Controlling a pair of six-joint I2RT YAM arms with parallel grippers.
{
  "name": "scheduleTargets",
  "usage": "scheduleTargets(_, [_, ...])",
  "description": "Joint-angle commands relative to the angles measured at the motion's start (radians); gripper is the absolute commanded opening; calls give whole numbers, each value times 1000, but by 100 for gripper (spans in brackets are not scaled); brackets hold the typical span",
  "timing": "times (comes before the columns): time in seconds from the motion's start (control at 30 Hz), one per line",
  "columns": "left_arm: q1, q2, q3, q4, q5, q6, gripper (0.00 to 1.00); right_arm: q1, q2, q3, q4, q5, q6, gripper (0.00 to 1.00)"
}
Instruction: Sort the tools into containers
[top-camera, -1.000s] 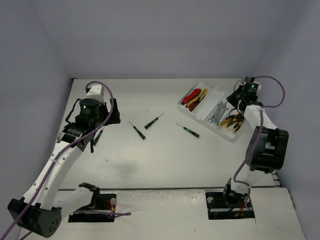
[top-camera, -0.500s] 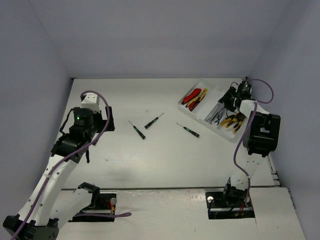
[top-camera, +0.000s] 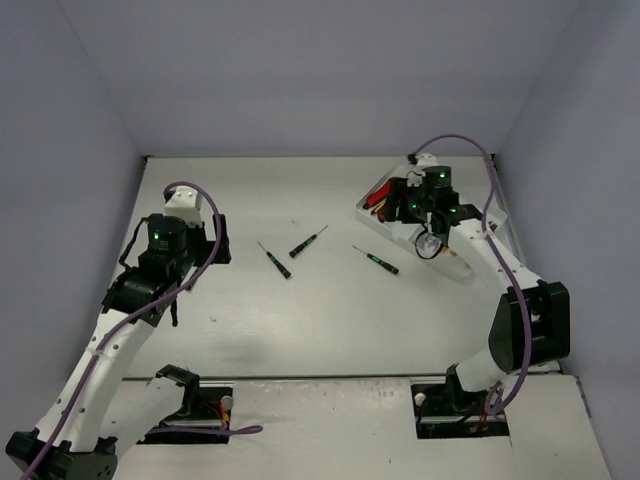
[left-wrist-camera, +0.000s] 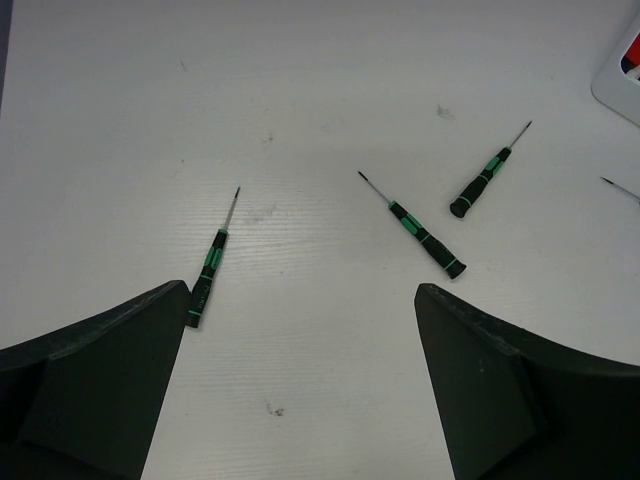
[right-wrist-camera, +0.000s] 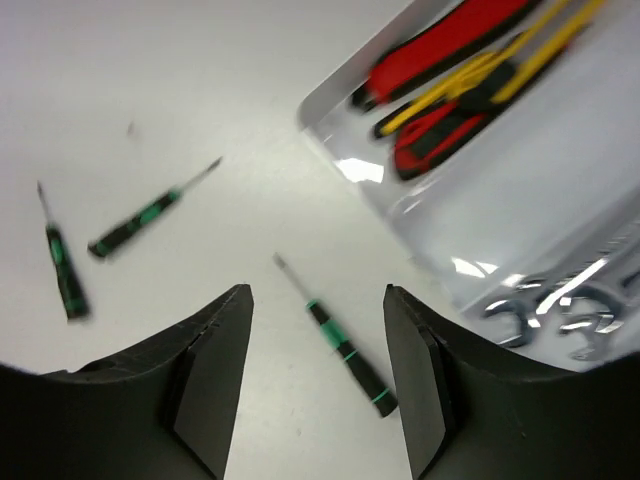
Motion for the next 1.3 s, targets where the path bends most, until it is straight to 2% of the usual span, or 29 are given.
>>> scheduleTargets(0.0, [11, 7, 10, 37, 35, 19, 94, 106, 20, -84, -74, 48, -141, 53])
scheduleTargets(0.2, [12, -3, 12, 38, 47, 18, 94, 192, 131, -129, -80, 142, -175, 54])
scheduleTargets(0.47, [16, 14, 12, 36, 75, 17, 94, 232, 212, -139, -82, 192, -182, 53])
scheduleTargets(0.67, [19, 20, 12, 35, 79, 15, 94, 271, 246, -148, -80, 217, -180, 43])
scheduleTargets(0.77, [20, 23, 11, 35, 78, 16, 94, 285, 260, -135, -80, 236, -167, 31])
scheduleTargets(0.83, [21, 25, 10, 34, 77, 16, 94, 293, 262, -124, -80, 240, -150, 17])
scheduleTargets(0.97, [20, 28, 10, 33, 81, 16, 94, 325, 250, -89, -79, 270, -106, 0])
scheduleTargets(1.13, [20, 37, 10, 32, 81, 14, 94, 350, 211, -13, -76, 304, 20, 0])
scheduleTargets(1.27, [21, 41, 13, 28, 78, 13, 94, 337, 182, 84, -70, 482, 171, 0])
